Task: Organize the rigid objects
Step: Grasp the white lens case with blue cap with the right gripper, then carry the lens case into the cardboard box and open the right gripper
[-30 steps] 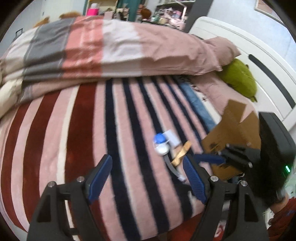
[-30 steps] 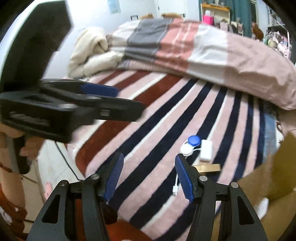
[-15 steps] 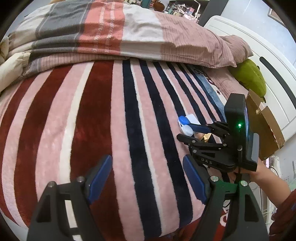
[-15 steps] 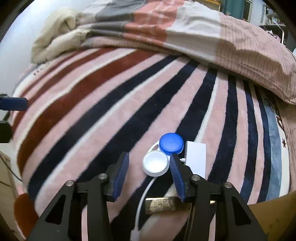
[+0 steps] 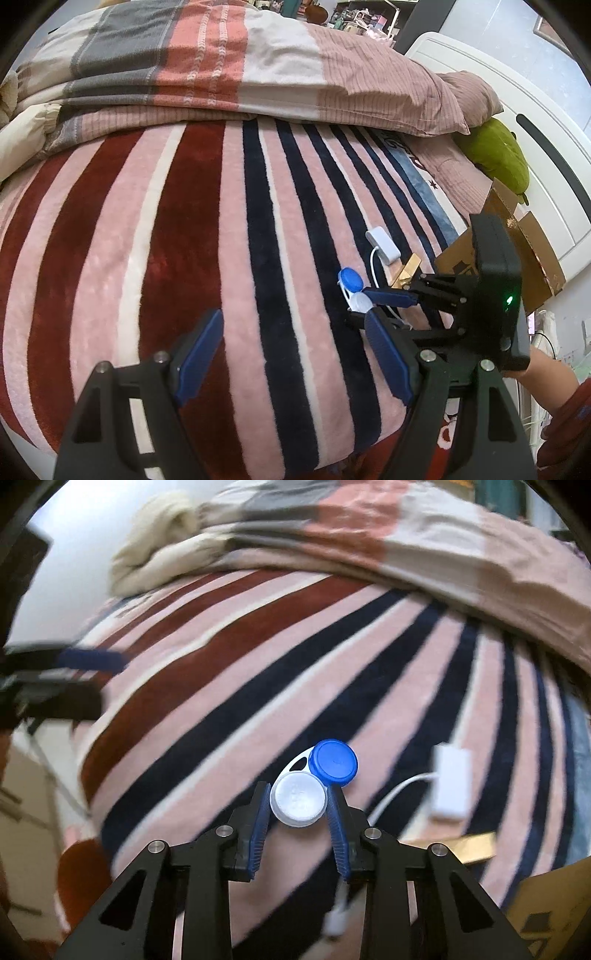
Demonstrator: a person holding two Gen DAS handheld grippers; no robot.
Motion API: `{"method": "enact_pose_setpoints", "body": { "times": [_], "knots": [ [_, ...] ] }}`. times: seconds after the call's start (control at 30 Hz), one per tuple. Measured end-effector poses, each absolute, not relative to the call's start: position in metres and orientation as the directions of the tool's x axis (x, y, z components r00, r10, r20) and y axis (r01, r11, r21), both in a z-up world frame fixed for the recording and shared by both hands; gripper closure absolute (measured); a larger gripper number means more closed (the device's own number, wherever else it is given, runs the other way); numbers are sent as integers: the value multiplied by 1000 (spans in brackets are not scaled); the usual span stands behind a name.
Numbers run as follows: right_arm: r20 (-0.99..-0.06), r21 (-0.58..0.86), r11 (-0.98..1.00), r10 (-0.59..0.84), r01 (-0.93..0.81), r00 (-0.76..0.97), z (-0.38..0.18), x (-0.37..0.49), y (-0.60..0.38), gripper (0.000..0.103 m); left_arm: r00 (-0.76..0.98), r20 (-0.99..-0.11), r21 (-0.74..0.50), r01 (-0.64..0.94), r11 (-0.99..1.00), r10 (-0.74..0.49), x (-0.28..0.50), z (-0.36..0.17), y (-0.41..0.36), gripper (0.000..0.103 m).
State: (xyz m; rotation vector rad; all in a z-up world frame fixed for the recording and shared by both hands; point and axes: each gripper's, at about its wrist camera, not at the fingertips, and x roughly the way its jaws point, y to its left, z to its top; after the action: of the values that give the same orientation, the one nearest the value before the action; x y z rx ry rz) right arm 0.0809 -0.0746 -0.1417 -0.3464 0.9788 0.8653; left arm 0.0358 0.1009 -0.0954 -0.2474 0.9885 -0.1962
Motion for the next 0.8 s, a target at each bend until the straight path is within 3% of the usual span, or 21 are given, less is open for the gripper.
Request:
{"method": "enact_pose_setpoints", "body": {
  "times": [0.07,0.1,0.2,0.27,0.3,0.6,0.67,0.8],
  "knots": [
    [-840,97,642,463,-761,284,-146,77,-72,73,535,-800,-291,48,956,-271,35,-95,102,27],
    [-841,90,650,455,-755,292,-148,76,-72,66,534,-802,-289,46,956,-268,35,-94,102,27],
    [-841,110,662,459,-741,286,-154,80,-70,65,531,-806,-284,42,958,-262,34,-93,102,27],
    [-836,115,667,465,-736,290,-155,82,-70,67,530,-806,-286,42,957,-264,34,-92,103,27],
    [-834,110,666,466,-738,295,-155,82,-70,77,530,-805,-288,43,957,-266,34,-91,102,27],
    [-774,75,619,531,-782,345,-110,52,-76,77,533,-760,-347,150,926,-371,38,-64,69,27],
    [-745,79,605,564,-792,356,-86,41,-81,77,535,-741,-368,183,912,-406,42,-54,57,30],
    [-686,72,591,614,-803,391,-45,24,-98,77,516,-699,-423,258,869,-494,50,-34,26,62]
  ]
}}
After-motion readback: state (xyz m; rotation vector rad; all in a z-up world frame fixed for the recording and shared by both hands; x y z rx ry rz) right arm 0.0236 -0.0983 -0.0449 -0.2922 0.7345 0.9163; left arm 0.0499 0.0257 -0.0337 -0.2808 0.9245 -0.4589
